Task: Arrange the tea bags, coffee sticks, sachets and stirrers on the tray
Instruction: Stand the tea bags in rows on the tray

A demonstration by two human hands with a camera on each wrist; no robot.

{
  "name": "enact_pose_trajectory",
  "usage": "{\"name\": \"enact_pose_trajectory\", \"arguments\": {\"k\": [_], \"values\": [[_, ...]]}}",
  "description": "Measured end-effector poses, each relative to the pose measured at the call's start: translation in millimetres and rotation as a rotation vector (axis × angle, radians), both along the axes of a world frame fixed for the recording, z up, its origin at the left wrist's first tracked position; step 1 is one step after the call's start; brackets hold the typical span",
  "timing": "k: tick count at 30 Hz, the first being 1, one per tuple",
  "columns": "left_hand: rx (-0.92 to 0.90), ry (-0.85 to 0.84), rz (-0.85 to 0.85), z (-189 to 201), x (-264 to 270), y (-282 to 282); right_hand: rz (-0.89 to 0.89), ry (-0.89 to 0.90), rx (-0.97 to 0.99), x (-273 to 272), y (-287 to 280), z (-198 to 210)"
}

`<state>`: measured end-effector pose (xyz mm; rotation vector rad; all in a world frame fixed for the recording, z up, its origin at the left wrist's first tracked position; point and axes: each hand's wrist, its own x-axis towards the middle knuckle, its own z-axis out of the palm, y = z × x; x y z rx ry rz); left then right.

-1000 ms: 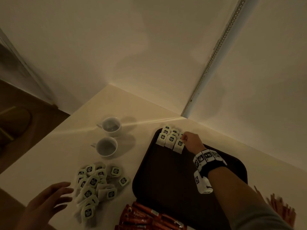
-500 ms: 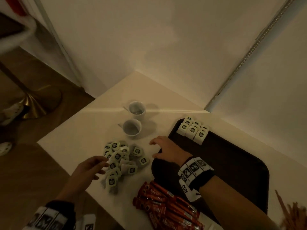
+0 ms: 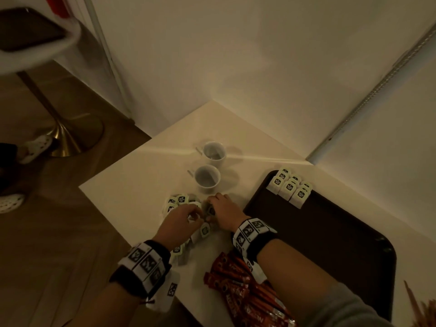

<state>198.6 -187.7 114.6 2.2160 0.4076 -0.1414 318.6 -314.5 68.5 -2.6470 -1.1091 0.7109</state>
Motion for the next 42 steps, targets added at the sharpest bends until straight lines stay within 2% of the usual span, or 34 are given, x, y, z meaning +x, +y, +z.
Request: {"name": "enact_pose_trajectory", "arguments": {"k": [3,7,13,16,18,21,24,26,28,31,34,38,42], "values": [[-0.038,-0.010,0.019,6.0,3.7,1.5,-0.042,-0.015,0.027,-4.0,4.0,-4.1],[-0.086,-0.056,0.059,11.0,4.8,10.0,-0.114,0.068,0.101,-0.9,6.1,-6.3],[-0.195,-0.081,0.153,13.4,10.0,27.6,-0.225,0.191,0.232,15.2,-9.5,21.9],[-0.353,-0.068,0.217,23.4,18.6,26.9,-0.241,0.266,0.301,28.0,-19.8,50.7],[-0.573,-0.005,0.248,33.5,25.9,23.9,-0.221,0.362,0.322,34.4,-22.9,79.0],[-0.884,0.152,0.175,55.0,38.1,17.2,-0.100,0.474,0.324,38.3,-23.6,124.5],[-1.083,0.300,-0.075,76.1,51.4,6.6,0.060,0.508,0.259,38.4,-22.3,162.4],[-1.155,0.358,-0.203,86.2,58.8,-1.3,0.128,0.502,0.206,40.1,-22.3,179.8],[-1.187,0.368,-0.246,91.4,63.6,-7.6,0.152,0.475,0.177,42.0,-25.1,189.9],[-1.178,0.349,-0.237,93.9,67.6,-14.2,0.078,0.407,0.219,46.0,-33.7,196.4],[-1.152,0.313,-0.203,95.2,68.3,-20.4,-0.028,0.362,0.324,48.5,-42.8,197.7],[-1.218,0.245,-0.132,95.9,71.9,-29.5,-0.186,0.346,0.499,48.9,-51.3,191.7],[-1.252,0.211,-0.059,93.3,72.8,-34.4,-0.234,0.261,0.563,48.0,-59.1,192.3]]}}
